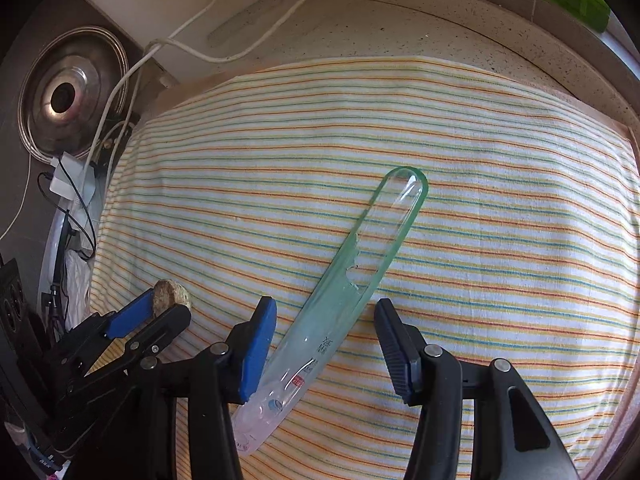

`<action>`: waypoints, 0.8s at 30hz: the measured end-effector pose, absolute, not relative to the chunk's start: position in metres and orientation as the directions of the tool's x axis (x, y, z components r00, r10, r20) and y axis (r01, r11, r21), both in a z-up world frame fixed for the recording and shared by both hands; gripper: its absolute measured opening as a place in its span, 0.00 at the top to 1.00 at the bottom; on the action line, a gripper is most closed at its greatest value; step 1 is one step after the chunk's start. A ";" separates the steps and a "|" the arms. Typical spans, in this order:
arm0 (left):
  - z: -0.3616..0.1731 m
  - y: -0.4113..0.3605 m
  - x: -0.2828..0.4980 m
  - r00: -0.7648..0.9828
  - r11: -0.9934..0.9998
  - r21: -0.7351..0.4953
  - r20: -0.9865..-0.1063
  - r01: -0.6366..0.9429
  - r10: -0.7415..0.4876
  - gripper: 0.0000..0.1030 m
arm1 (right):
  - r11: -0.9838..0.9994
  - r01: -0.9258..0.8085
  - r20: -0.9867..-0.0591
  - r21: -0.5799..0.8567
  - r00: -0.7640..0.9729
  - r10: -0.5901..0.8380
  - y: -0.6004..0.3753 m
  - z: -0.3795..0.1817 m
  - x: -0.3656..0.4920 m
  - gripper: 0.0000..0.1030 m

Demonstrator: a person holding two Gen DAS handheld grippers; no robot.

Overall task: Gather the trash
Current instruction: 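Grasp the round lid with the left tool while the right tool grasps the clear tube, then carry the lid and tube down over the wastebasket with both tools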

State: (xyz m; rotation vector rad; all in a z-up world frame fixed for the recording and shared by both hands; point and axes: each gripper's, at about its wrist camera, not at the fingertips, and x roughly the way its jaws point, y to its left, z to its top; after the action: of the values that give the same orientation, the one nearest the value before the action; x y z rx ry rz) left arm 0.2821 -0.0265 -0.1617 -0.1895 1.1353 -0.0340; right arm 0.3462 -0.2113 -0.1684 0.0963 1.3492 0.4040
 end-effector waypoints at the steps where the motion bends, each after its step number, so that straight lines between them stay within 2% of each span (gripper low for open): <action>1: -0.162 -0.025 0.281 0.425 0.983 -0.170 -0.897 -0.073 -0.124 0.65 | 0.930 -0.232 -0.932 0.284 0.160 0.324 -0.206 -0.169 0.348 0.45; 6: -0.159 -0.009 0.270 0.436 0.977 -0.184 -0.892 -0.112 -0.118 0.66 | 0.938 -0.281 -0.950 0.203 0.175 0.258 -0.186 -0.170 0.352 0.47; 8: -0.156 0.000 0.264 0.441 0.972 -0.192 -0.890 -0.134 -0.115 0.66 | 0.935 -0.323 -0.956 0.149 0.195 0.220 -0.173 -0.170 0.351 0.58; 13: -0.147 0.021 0.248 0.463 0.962 -0.210 -0.880 -0.175 -0.108 0.66 | 0.908 -0.416 -0.953 0.047 0.254 0.165 -0.152 -0.170 0.347 0.59; 18: -0.141 0.042 0.235 0.479 0.948 -0.229 -0.872 -0.219 -0.100 0.66 | 0.902 -0.423 -0.942 0.091 0.257 0.216 -0.159 -0.167 0.349 0.66; 20: -0.140 0.046 0.230 0.483 0.946 -0.230 -0.871 -0.229 -0.095 0.66 | 0.900 -0.409 -0.932 0.149 0.245 0.266 -0.165 -0.163 0.349 0.72; 24: -0.138 0.050 0.220 0.485 0.944 -0.233 -0.870 -0.234 -0.094 0.66 | 0.895 -0.368 -0.911 0.252 0.222 0.348 -0.177 -0.161 0.344 0.77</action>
State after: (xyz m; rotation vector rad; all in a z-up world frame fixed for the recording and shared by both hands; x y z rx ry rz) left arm 0.2200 0.0504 -0.1382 -0.3428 1.0671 0.0873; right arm 0.3445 -0.1773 -0.1614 -0.0188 1.2532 0.4942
